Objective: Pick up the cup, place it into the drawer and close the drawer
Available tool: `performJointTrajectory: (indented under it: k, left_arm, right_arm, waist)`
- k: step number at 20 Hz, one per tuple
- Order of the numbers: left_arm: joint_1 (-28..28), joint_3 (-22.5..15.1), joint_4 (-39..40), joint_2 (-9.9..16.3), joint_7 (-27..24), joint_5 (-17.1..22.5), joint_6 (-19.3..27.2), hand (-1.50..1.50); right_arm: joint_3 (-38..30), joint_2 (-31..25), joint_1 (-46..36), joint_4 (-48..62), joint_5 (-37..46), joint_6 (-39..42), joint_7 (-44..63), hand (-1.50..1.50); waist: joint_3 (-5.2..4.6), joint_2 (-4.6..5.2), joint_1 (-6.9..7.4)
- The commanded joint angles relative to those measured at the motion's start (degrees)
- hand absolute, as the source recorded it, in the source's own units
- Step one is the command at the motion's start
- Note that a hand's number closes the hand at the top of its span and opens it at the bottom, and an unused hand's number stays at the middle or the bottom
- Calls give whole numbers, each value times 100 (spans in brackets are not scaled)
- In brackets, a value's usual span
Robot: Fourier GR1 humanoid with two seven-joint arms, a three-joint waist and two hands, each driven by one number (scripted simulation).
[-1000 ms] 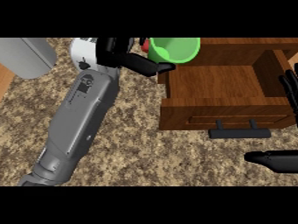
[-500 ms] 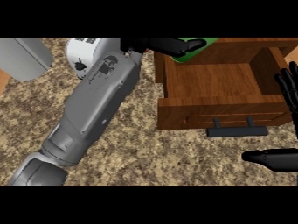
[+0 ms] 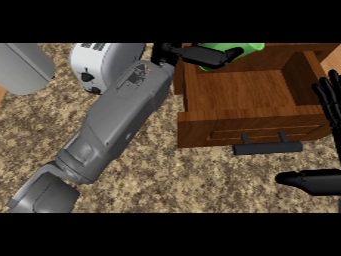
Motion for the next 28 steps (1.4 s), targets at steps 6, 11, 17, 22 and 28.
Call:
performJointTrajectory:
  k: [6, 11, 17, 22, 28]
  left_arm:
    - [-127, -1164, 559, 0, 217, 292, 380, 150]
    - [-118, -1662, 646, 0, 538, 436, 265, -150]
    - [-46, -2320, 461, 0, 690, 472, 844, -150]
    - [165, -2267, 7, 0, 133, 857, 1253, -150]
    - [-66, -2140, -412, 0, -51, 1211, 1422, -150]
  right_arm:
    - [-57, -103, -289, 121, -63, 54, 37, -150]
    - [-68, -56, -243, 230, -125, 87, -24, -150]
    - [-79, -105, -289, 255, -160, 162, -84, -150]
    - [-314, -117, -306, 279, -1001, 513, 43, -150]
    - [-64, -233, -82, -138, -1175, 913, 156, 150]
  waist:
    - [4, 36, -109]
    - [3, 39, -106]
    - [3, 46, -171]
    - [3, 34, -187]
    - [0, -11, -33]
